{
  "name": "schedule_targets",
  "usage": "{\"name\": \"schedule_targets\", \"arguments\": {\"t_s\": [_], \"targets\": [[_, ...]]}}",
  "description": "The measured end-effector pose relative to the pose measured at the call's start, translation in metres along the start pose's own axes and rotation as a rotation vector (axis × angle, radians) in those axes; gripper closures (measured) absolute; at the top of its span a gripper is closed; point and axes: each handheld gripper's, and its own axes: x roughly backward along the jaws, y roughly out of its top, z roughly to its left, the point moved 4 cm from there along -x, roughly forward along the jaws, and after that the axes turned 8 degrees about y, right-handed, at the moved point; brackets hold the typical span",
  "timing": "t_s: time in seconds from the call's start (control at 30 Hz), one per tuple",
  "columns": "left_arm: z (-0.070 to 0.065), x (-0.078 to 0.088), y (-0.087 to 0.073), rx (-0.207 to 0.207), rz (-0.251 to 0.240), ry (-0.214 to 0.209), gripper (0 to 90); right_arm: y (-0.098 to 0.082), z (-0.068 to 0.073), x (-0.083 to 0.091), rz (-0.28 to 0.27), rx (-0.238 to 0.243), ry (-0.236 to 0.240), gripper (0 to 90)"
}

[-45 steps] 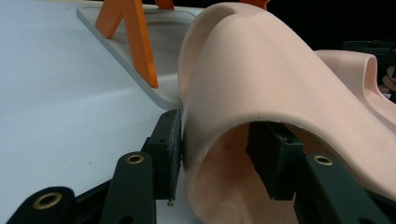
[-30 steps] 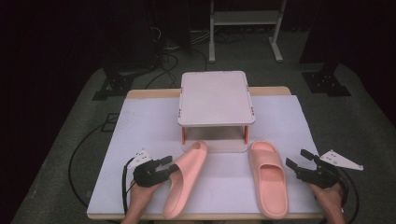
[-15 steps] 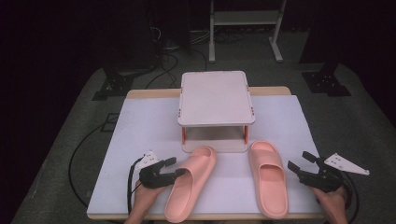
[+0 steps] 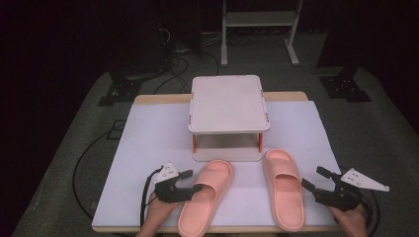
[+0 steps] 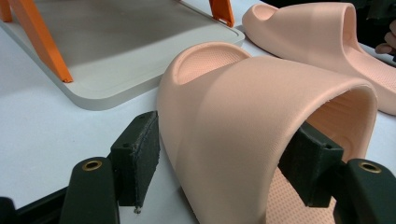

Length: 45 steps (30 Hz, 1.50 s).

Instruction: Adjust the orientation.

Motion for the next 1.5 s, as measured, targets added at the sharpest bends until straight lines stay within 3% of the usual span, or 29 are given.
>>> {"name": "schedule_targets", "arguments": {"t_s": [0.27,0.57,0.93,1.27,1.5], "targets": [[-0.005,-0.005,-0.003,-0.035,0.028,-0.002,32.8,-0.002,0.011,-0.012,0.038,0.024,0.024,18.0],[-0.004,-0.004,-0.004,-0.037,0.040,0.002,42.4,-0.008,0.011,-0.029,0.096,0.050,0.001,23.1],[-0.004,-0.005,-0.004,-0.050,0.052,0.013,50.8,-0.007,0.009,-0.040,0.127,0.066,-0.046,41.7],[-0.004,-0.004,-0.005,-0.052,0.044,0.033,55.3,-0.006,0.010,-0.045,0.149,0.096,-0.099,52.6],[-0.002,-0.001,-0.004,-0.039,0.033,0.044,62.7,-0.005,0.012,-0.045,0.157,0.121,-0.095,61.5]]}}
